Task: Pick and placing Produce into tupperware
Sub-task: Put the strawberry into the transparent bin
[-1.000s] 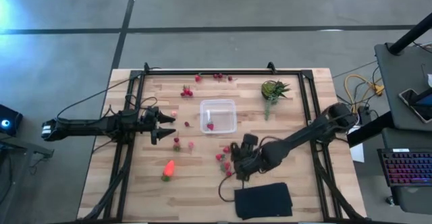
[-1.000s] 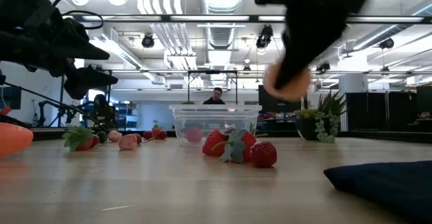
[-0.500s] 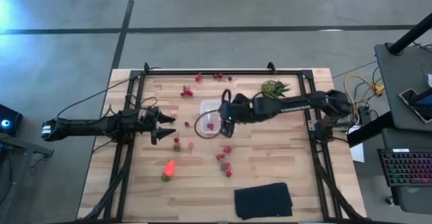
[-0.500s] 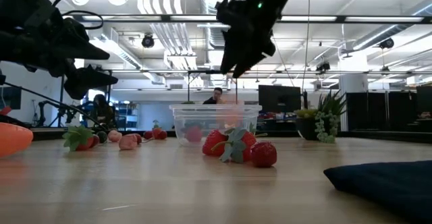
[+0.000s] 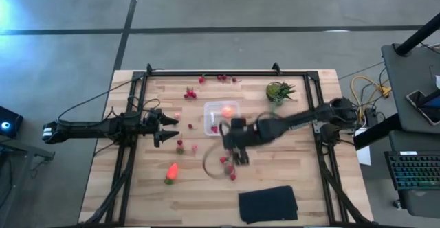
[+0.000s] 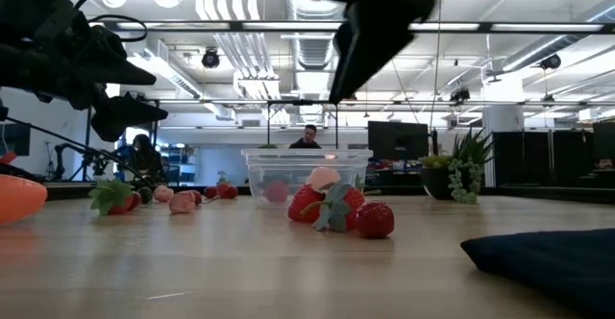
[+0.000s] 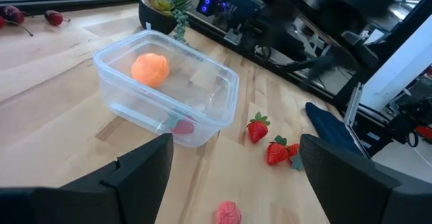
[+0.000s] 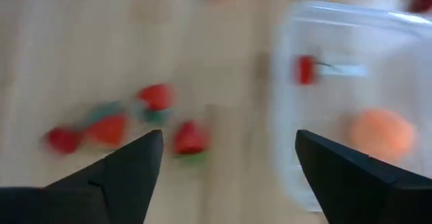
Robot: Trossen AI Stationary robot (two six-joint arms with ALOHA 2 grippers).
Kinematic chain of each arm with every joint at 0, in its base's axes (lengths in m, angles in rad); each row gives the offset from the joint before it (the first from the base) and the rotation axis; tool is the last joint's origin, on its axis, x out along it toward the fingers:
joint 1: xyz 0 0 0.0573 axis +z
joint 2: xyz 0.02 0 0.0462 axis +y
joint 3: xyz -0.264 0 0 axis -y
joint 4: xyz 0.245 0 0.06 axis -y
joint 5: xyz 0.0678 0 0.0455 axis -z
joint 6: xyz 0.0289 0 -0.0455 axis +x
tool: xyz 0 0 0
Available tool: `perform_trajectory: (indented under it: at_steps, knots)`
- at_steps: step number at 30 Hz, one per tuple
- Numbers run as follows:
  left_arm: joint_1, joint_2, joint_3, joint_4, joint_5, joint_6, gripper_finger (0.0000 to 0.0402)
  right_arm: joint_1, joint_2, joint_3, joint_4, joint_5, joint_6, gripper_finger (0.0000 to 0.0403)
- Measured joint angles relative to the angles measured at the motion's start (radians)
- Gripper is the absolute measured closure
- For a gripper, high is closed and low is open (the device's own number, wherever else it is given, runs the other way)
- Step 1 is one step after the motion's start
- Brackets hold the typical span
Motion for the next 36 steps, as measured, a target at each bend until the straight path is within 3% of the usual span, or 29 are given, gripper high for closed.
perform_trajectory:
  at_steps: [5, 10, 18, 36]
  knots:
    - [0.0, -0.001, 0.0, 0.0, 0.0, 0.0, 0.0095, 0.111, 0.022, -0.05, 0.045, 0.077, 0.041, 0.0101]
    - [0.0, -0.001, 0.0, 0.0, 0.0, 0.0, 0.0095, 0.103, 0.056, -0.064, 0.062, 0.092, 0.169, 0.0131]
    - [0.0, 0.0, 0.0, -0.001, 0.0, 0.0, 0.0095, 0.085, 0.084, -0.07, 0.089, 0.053, 0.198, 0.0175]
    - [0.0, 0.0, 0.0, -0.001, 0.0, 0.0, 0.0095, 0.083, 0.167, -0.079, 0.117, 0.038, 0.232, 0.0175]
